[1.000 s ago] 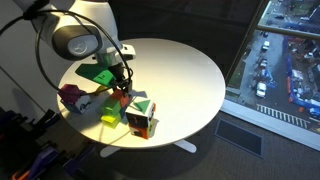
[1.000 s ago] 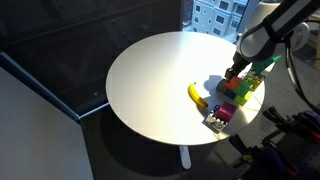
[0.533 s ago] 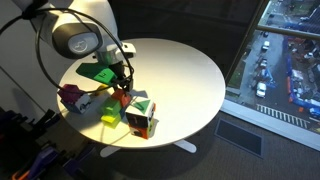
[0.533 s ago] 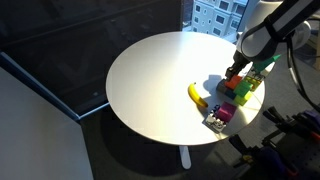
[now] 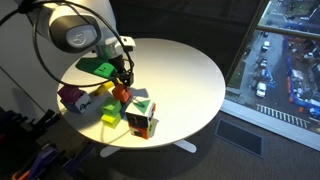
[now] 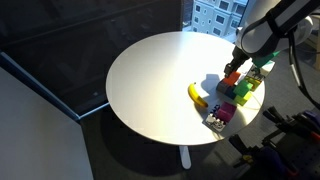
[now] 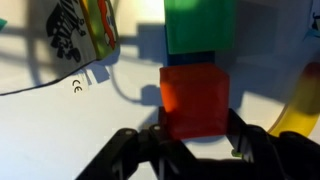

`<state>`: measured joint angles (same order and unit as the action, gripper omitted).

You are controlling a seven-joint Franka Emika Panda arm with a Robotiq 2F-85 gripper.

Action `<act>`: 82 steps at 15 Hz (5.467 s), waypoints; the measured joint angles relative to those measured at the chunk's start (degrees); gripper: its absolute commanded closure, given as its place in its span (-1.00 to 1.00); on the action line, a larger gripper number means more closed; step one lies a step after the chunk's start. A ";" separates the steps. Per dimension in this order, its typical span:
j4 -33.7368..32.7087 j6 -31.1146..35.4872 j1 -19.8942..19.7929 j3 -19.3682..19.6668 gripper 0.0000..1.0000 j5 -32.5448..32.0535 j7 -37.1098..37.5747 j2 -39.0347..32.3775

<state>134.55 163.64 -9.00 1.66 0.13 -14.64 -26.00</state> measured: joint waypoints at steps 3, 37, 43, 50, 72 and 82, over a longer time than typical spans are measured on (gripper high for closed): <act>0.00 -0.80 0.05 -0.26 0.35 0.00 0.00 1.38; 0.36 -20.41 -0.98 5.54 0.35 -0.36 -0.59 19.90; 0.36 -20.37 -2.45 7.89 0.35 -0.36 -1.54 19.93; 0.37 -20.36 -4.24 9.53 0.35 -0.36 -2.53 19.52; -1.42 -15.11 -5.00 9.92 0.35 0.20 -2.65 12.13; -1.64 -15.12 -5.71 9.64 -0.65 0.43 -2.74 10.88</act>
<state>132.91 148.52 -14.71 11.30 0.56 -17.38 -15.11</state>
